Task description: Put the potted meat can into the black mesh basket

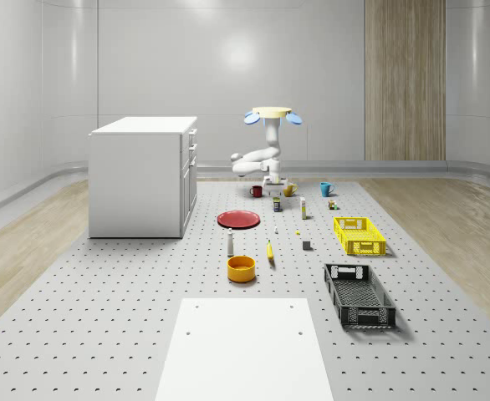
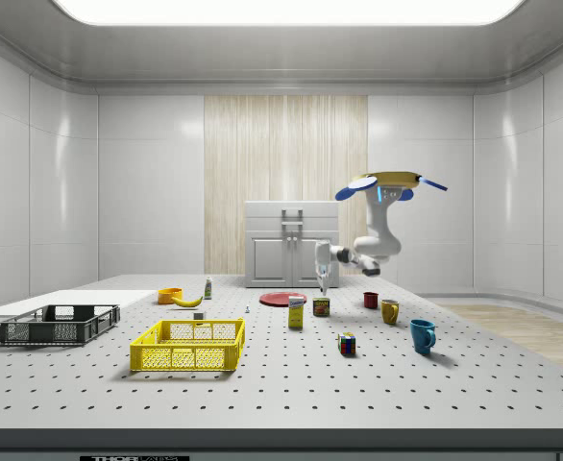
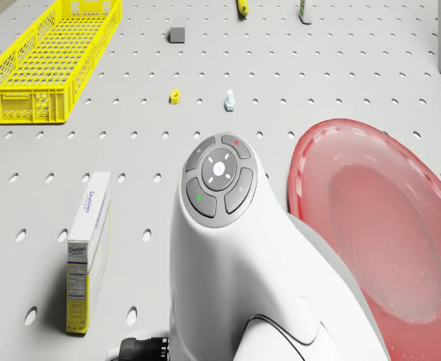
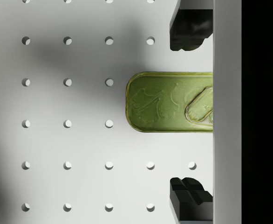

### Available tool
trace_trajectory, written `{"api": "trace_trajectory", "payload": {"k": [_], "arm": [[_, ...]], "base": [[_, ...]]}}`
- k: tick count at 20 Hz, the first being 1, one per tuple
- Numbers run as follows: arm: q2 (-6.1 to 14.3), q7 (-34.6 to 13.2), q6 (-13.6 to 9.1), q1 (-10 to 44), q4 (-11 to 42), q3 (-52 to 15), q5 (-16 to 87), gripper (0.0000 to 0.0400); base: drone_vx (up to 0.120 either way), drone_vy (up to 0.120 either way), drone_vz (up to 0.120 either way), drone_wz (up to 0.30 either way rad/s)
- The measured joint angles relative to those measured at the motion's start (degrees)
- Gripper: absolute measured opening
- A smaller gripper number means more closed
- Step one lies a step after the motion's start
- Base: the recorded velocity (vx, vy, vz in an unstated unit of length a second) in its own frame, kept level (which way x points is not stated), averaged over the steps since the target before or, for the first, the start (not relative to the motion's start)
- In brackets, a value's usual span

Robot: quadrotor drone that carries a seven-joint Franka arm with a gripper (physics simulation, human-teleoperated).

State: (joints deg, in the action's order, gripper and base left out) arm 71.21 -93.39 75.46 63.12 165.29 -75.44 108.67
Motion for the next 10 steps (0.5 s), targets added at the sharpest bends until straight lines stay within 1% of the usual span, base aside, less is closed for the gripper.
{"api": "trace_trajectory", "payload": {"k": [2, 10], "arm": [[0.50, -0.13, 0.47, 0.14, -0.03, -0.10, -0.22, 0.0400], [2.51, -1.26, 3.00, 1.39, -0.44, 1.74, 1.09, 0.0400]], "base": [[0.000, 0.000, -0.100, 0.000], [0.000, 0.000, 0.000, 0.000]]}}
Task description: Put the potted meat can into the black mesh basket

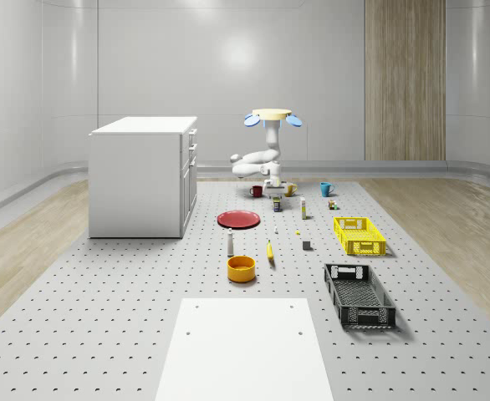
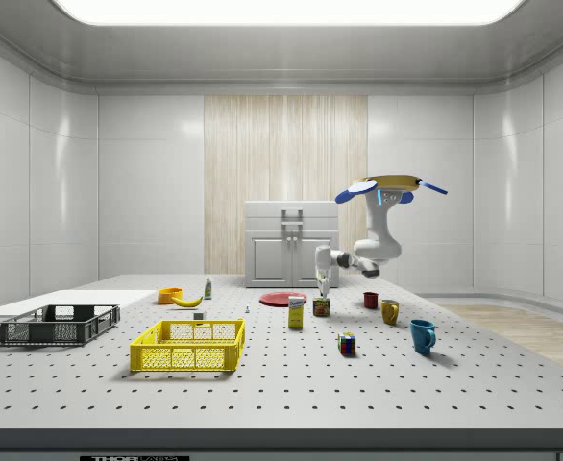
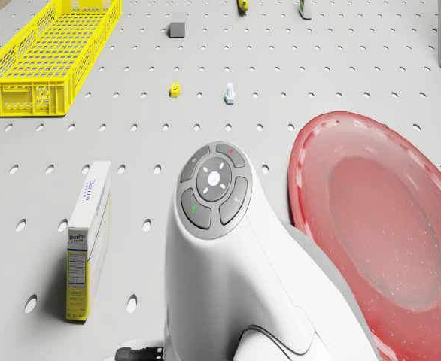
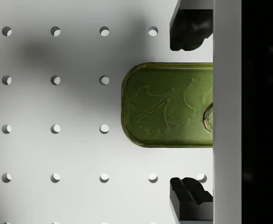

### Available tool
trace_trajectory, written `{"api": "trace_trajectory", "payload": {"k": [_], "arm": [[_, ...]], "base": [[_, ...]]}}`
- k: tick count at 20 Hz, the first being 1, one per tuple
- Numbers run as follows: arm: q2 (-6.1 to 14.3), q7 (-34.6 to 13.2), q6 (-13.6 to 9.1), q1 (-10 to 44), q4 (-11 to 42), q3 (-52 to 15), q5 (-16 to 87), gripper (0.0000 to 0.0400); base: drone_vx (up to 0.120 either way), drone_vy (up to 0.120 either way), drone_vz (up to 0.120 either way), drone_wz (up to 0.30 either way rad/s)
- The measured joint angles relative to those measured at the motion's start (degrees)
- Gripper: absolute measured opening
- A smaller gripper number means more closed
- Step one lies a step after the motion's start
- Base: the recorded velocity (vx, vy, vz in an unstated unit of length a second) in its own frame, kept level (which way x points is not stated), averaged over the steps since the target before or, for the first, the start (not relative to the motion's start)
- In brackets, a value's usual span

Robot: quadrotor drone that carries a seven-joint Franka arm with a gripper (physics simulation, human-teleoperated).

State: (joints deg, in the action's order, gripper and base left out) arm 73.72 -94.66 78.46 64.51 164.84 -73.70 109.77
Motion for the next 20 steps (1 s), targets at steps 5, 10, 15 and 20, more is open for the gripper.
{"api": "trace_trajectory", "payload": {"k": [5, 10, 15, 20], "arm": [[0.89, -0.46, 1.69, 1.45, -1.25, 1.56, 1.45, 0.0400], [1.37, -0.84, 2.83, 3.26, -2.83, 1.88, 1.86, 0.0400], [2.27, -0.84, 4.67, 3.98, -3.91, 3.86, 3.56, 0.0400], [2.92, -0.96, 5.72, 4.43, -4.40, 4.63, 4.12, 0.0301]], "base": [[0.000, 0.000, 0.000, 0.000], [0.000, 0.000, 0.000, 0.000], [0.000, 0.000, 0.000, 0.000], [0.000, 0.000, 0.000, 0.000]]}}
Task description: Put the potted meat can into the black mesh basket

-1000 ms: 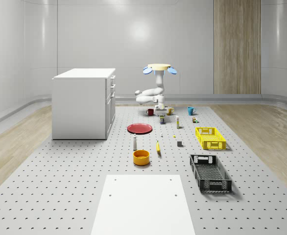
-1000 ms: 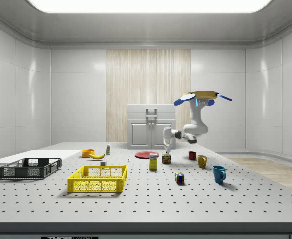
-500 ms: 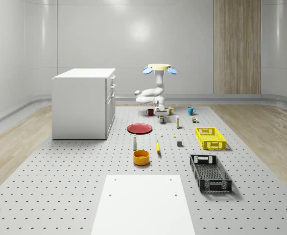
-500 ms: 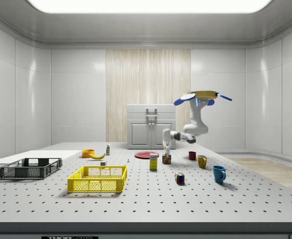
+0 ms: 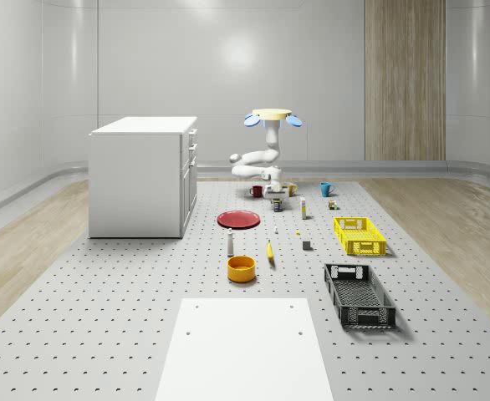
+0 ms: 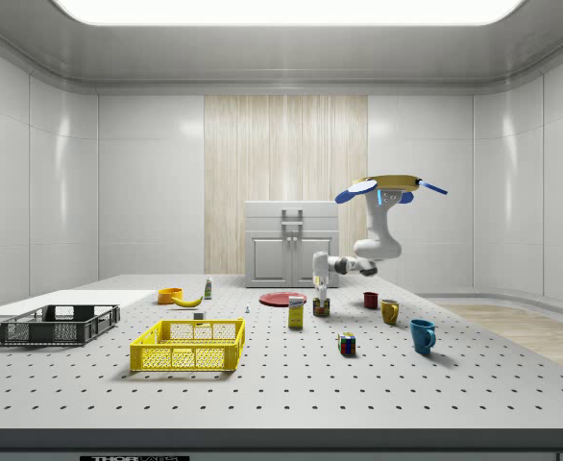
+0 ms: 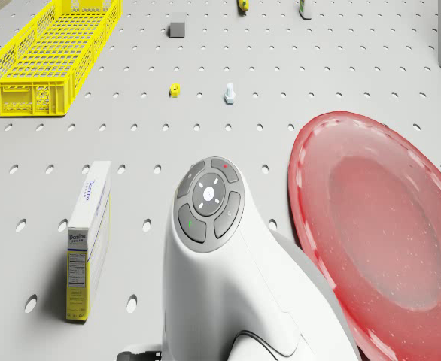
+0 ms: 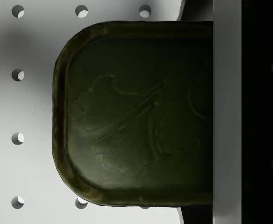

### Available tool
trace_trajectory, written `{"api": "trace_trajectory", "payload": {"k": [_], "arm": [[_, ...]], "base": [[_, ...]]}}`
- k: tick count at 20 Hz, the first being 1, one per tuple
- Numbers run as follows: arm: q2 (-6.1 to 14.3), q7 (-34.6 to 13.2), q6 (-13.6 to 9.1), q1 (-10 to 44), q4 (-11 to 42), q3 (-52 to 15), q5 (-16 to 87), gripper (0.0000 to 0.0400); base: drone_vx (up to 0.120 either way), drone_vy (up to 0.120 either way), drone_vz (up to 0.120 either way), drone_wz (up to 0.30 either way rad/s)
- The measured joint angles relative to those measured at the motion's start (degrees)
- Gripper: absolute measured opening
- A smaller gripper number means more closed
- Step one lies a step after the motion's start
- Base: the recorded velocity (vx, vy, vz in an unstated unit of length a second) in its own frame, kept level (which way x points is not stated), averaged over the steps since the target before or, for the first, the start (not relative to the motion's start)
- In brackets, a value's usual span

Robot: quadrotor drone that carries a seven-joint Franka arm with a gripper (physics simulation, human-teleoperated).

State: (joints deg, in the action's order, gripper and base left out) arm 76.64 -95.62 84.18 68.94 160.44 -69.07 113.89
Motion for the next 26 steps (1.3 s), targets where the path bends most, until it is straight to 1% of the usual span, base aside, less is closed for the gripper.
{"api": "trace_trajectory", "payload": {"k": [1, 6, 9, 15, 18, 23, 26], "arm": [[0.12, -0.03, 0.15, 0.07, -0.05, 0.06, 0.03, 0.0290], [0.62, -0.37, 0.58, 0.36, -0.15, 0.06, 0.03, 0.0287], [0.81, -0.65, 0.21, 0.47, 0.18, -1.25, -1.26, 0.0282], [1.24, -1.28, -0.57, 0.78, 0.82, -4.23, -4.19, 0.0282], [1.57, -1.50, -0.50, 0.93, 0.93, -4.93, -4.94, 0.0282], [2.20, -1.81, -0.10, 1.16, 0.98, -5.50, -5.67, 0.0282], [2.59, -2.01, 0.22, 1.28, 0.97, -5.67, -5.96, 0.0282]], "base": [[0.000, 0.000, 0.000, 0.000], [0.000, 0.000, 0.000, 0.000], [0.000, 0.000, 0.013, 0.000], [0.000, 0.000, 0.120, 0.000], [0.120, 0.000, 0.120, 0.000], [0.120, 0.112, 0.120, 0.000], [0.120, 0.027, 0.000, 0.000]]}}
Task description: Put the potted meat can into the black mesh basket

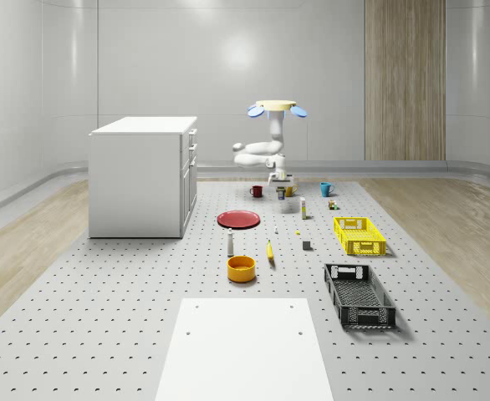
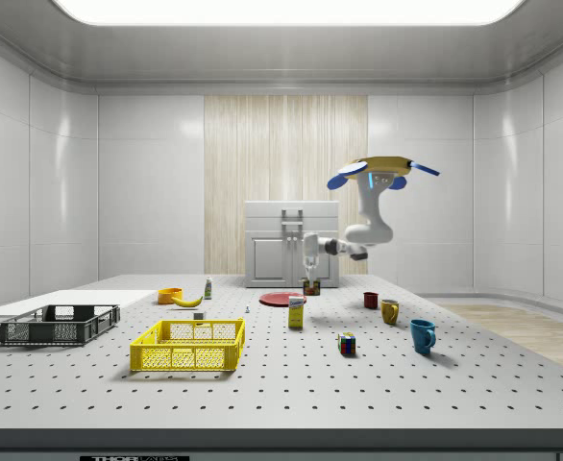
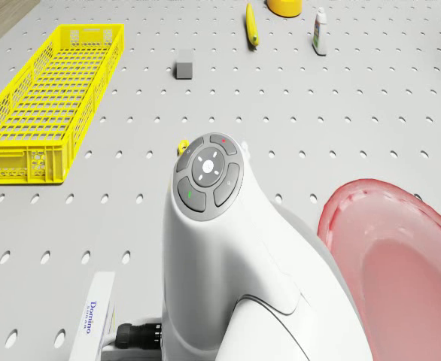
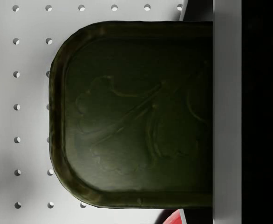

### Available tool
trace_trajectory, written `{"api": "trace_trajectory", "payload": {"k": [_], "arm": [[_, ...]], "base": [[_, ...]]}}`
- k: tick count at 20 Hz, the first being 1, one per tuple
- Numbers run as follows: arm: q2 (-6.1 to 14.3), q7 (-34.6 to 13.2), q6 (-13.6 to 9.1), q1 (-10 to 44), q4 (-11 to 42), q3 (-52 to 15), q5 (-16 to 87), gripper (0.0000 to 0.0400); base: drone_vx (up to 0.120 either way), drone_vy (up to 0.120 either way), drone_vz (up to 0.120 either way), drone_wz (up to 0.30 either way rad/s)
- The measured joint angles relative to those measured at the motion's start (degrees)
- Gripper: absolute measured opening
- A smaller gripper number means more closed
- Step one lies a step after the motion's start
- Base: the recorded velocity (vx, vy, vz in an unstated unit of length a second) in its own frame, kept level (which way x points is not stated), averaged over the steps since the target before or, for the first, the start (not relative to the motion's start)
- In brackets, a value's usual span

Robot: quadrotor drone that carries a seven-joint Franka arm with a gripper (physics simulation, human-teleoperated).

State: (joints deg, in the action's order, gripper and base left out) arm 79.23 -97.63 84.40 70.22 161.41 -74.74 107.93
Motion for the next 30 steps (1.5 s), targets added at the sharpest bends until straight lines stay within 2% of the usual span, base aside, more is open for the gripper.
{"api": "trace_trajectory", "payload": {"k": [24, 30], "arm": [[2.85, -0.91, 2.59, 0.83, -0.15, -0.53, -1.37, 0.0282], [3.45, -1.06, 3.15, 1.00, -0.18, -0.61, -1.63, 0.0282]], "base": [[0.120, 0.000, 0.000, 0.000], [0.120, 0.120, 0.000, 0.000]]}}
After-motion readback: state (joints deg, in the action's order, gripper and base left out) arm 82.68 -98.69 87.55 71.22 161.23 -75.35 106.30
